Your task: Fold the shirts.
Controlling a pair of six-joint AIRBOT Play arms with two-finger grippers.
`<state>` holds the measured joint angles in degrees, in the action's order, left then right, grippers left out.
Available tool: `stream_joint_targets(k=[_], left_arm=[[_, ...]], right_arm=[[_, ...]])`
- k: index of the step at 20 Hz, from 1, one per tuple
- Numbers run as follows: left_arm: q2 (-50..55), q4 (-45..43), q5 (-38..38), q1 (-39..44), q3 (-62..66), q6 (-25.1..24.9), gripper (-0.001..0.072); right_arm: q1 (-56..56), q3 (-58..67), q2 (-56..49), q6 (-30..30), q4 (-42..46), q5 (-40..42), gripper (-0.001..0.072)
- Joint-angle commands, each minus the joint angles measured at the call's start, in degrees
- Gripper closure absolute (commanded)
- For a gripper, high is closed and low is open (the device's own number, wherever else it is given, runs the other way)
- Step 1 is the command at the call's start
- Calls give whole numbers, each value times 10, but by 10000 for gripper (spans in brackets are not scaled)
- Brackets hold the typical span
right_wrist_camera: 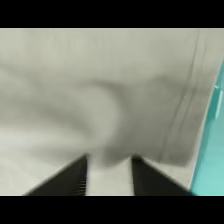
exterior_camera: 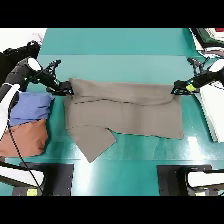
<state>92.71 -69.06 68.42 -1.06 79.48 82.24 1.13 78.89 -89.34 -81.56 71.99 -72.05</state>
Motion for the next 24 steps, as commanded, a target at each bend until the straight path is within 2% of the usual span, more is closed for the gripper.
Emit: stream_joint_targets(k=[1,3,5,8,12,16,21,24], left_arm=[[-30,-33,33,-6,-11,28,166],[-89,-83,53,-6,-29,29,166],[-163,-89,69,-6,-87,29,166],[-269,-55,92,-6,-218,48,166],[-373,24,78,-6,-403,49,166],[-394,96,25,-6,-513,48,166],[-394,173,-64,-6,-571,41,165],[-394,223,-103,-6,-590,12,166]], right_arm=[[-10,-1,15,0,-4,-64,373],[-23,-9,47,2,-4,-84,373],[-41,-45,99,2,-5,-84,373],[-59,-107,169,2,-5,-57,373],[-64,-161,227,2,-5,-27,373],[-63,-167,239,2,-5,-25,373],[-58,-167,239,2,-20,-25,373],[-54,-167,239,2,-21,-24,373]])
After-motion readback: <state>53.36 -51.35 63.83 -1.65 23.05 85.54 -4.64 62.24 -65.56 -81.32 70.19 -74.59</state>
